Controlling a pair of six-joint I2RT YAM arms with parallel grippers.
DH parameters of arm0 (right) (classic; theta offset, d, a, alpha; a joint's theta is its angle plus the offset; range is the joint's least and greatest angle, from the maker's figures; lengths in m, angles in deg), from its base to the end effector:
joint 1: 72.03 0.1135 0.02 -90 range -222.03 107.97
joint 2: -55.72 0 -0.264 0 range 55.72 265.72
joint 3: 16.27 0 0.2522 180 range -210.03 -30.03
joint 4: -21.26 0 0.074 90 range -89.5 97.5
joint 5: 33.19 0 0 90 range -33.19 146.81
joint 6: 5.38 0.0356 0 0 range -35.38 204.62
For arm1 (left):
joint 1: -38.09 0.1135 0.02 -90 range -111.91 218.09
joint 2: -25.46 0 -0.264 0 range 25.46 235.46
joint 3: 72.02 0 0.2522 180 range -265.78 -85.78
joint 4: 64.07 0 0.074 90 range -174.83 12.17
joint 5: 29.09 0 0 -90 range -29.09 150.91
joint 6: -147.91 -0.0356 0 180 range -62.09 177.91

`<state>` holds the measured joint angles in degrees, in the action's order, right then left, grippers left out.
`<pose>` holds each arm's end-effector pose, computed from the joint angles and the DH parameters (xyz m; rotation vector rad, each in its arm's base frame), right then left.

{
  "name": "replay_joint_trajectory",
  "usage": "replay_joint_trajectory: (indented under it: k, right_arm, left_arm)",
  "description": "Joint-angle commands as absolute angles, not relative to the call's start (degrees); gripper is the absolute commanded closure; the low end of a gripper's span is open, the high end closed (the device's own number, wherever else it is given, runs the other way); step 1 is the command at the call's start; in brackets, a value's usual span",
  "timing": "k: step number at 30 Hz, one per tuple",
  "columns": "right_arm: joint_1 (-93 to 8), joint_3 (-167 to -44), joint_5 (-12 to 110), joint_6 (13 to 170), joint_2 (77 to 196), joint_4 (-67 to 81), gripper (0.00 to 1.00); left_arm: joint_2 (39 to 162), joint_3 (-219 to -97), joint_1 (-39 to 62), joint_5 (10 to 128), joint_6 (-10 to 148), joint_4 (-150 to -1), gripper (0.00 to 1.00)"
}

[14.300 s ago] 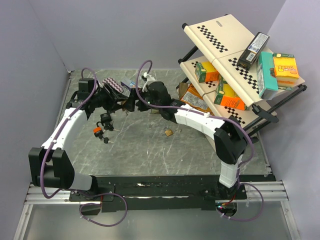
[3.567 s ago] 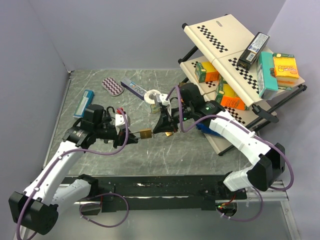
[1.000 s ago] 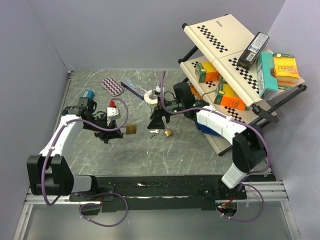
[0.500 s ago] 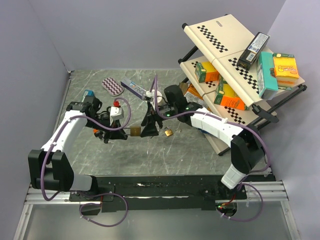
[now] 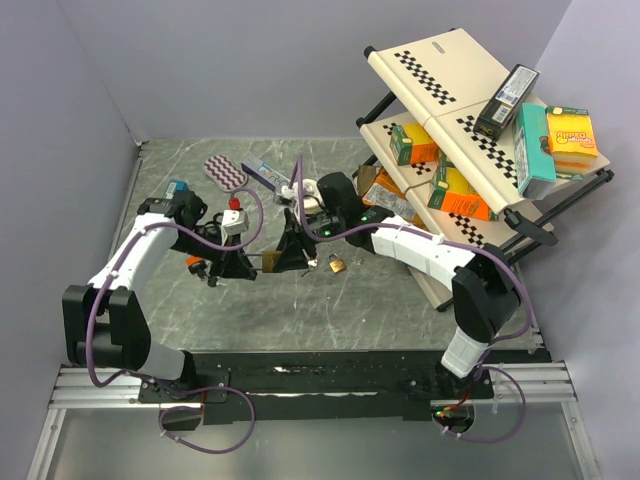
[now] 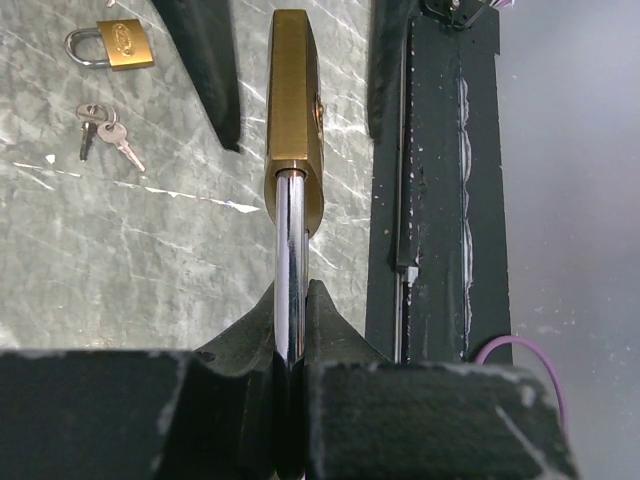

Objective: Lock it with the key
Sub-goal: Place the lock at the center of the board.

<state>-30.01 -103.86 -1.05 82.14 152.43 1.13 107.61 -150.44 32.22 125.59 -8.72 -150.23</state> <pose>0.2628 0.2774 0.2903 -1.3769 1.6293 1.4579 0.2313 -0.0561 0.2694 1.3466 1.8342 -1.2418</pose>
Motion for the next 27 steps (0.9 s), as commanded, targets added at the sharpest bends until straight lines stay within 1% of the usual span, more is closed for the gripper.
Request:
replay_joint_trajectory:
  k: [1, 3, 4, 5, 7, 8, 9, 10, 11, 12, 13, 14, 15, 17, 18, 20, 21, 22, 23, 25, 27]
  right_arm:
    - [-29.1, -106.9, -1.3, 80.7, 152.9, 3.2, 0.5]
    - [-29.2, -106.9, -1.3, 80.6, 152.9, 3.3, 0.58]
    - [-29.1, -107.2, -1.4, 80.6, 152.9, 3.2, 0.71]
    - [-29.2, -107.2, -1.8, 80.7, 152.8, 3.3, 0.8]
    - [-29.2, -107.4, -2.3, 80.8, 152.8, 3.3, 1.0]
    - [-29.3, -107.3, -2.4, 81.4, 152.5, 3.5, 1.0]
    - [-29.7, -107.1, -2.4, 81.6, 152.3, 3.6, 1.0]
    - [-30.0, -106.5, -2.4, 82.2, 151.9, 4.1, 1.0]
    - [-30.6, -106.1, -2.3, 84.4, 151.6, 5.5, 1.0]
    - [-32.1, -105.6, -1.7, 86.3, 151.3, 6.2, 1.0]
    - [-33.1, -104.7, -1.0, 87.7, 150.9, 6.9, 1.0]
    - [-33.8, -104.3, -0.4, 90.4, 150.6, 7.2, 1.0]
    - [-35.4, -104.0, 1.3, 91.7, 150.4, 9.5, 1.0]
    - [-36.7, -103.2, 4.0, 96.6, 149.9, 11.2, 1.0]
    - [-37.0, -102.9, 5.6, 98.5, 149.9, 12.3, 1.0]
    - [-37.7, -102.9, 11.9, 103.0, 149.8, 12.5, 1.0]
    - [-37.9, -103.1, 13.9, 104.2, 149.8, 12.0, 1.0]
    - [-37.8, -103.2, 17.2, 106.2, 149.9, 11.8, 1.0]
    - [-37.8, -103.6, 18.7, 107.4, 149.9, 11.4, 1.0]
    - [-37.2, -105.2, 22.4, 109.7, 150.5, 9.2, 1.0]
    - [-36.5, -107.3, 25.0, 110.4, 150.9, 7.8, 1.0]
  left_arm:
    - [107.1, -153.4, 31.9, 132.5, -10.4, -152.2, 0.99]
    - [106.9, -153.1, 31.9, 132.5, -9.9, -152.0, 0.99]
    - [106.8, -153.0, 31.9, 132.3, -9.6, -151.5, 0.99]
    - [106.9, -152.9, 31.9, 132.4, -9.2, -151.3, 0.99]
    - [106.9, -153.2, 31.9, 132.1, -7.9, -150.2, 0.92]
    - [106.8, -153.2, 32.1, 131.8, -6.2, -148.4, 0.86]
    - [106.6, -153.3, 32.3, 131.6, -0.2, -146.3, 0.68]
    - [105.7, -153.3, 33.0, 131.5, 3.1, -144.3, 0.58]
    - [105.0, -153.4, 35.3, 131.7, 6.8, -139.1, 0.5]
    - [104.1, -153.4, 36.8, 131.9, 15.6, -136.5, 0.21]
    - [102.1, -153.5, 37.9, 131.8, 20.4, -133.1, 0.14]
    - [101.1, -153.5, 42.3, 131.7, 24.8, -128.2, 0.09]
    - [99.9, -153.5, 44.1, 131.8, 32.5, -125.5, 0.04]
    - [96.0, -152.2, 46.8, 130.7, 43.6, -118.8, 0.04]
    - [94.5, -150.3, 47.7, 125.5, 58.7, -109.4, 0.04]
    - [90.2, -148.3, 47.6, 118.1, 73.1, -102.0, 0.04]
    - [89.2, -146.6, 47.6, 112.4, 84.1, -97.5, 0.04]
    - [87.8, -146.2, 47.6, 109.6, 89.2, -96.3, 0.04]
    - [87.5, -145.8, 47.3, 107.6, 97.6, -95.9, 0.04]
    - [88.3, -145.7, 46.4, 100.9, 103.8, -98.2, 0.04]
    - [89.7, -147.0, 44.1, 97.0, 109.1, -102.2, 0.04]
